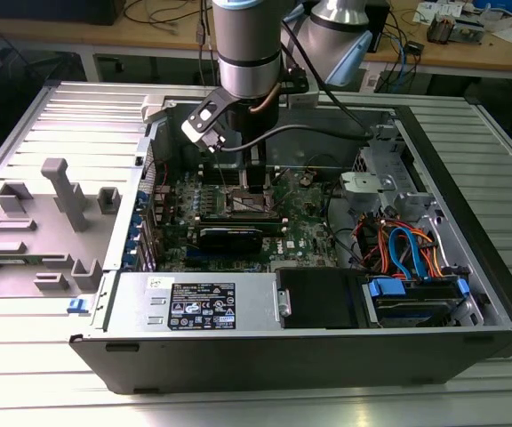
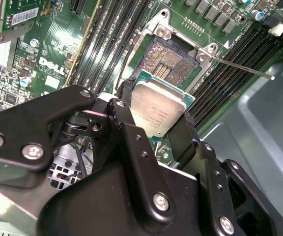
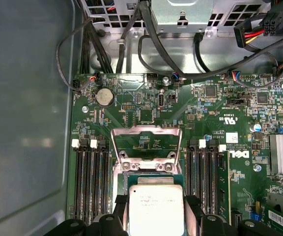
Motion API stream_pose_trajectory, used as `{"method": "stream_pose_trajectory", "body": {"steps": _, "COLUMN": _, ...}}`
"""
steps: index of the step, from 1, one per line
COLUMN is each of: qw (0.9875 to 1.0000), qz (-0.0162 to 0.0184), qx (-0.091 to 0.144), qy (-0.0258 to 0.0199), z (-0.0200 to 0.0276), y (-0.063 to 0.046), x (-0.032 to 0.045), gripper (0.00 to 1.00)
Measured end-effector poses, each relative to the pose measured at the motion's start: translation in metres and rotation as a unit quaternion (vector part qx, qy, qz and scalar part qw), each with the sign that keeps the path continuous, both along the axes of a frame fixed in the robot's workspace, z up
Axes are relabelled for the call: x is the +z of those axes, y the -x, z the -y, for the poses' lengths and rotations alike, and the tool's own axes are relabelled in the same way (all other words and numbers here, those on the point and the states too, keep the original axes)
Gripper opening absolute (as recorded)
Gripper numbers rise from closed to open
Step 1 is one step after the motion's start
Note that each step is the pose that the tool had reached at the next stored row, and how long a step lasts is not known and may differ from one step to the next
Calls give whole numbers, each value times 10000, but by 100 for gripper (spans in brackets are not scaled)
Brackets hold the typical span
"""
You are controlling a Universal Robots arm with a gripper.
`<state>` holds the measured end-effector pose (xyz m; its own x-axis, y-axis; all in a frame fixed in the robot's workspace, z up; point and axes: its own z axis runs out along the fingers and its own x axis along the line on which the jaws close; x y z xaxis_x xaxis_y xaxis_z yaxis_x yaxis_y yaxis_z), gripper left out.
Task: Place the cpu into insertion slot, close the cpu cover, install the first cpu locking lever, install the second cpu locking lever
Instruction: 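Place the cpu into insertion slot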
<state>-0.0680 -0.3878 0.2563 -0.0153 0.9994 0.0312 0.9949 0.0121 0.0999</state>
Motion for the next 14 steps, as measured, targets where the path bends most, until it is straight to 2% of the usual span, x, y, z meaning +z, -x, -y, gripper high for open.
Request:
{"method": "stream_pose_trajectory", "body": {"steps": 8, "qw": 10000, "qz": 6, "qx": -2, "qy": 0, "z": 0, "y": 6, "x": -19, "gripper": 54}}
{"method": "stream_pose_trajectory", "body": {"steps": 10, "qw": 10000, "qz": 8, "qx": 0, "qy": 0, "z": -8, "y": 18, "x": -66, "gripper": 54}}
{"method": "stream_pose_trajectory", "body": {"steps": 14, "qw": 10000, "qz": 8, "qx": 0, "qy": 4, "z": -61, "y": 31, "x": -186, "gripper": 54}}
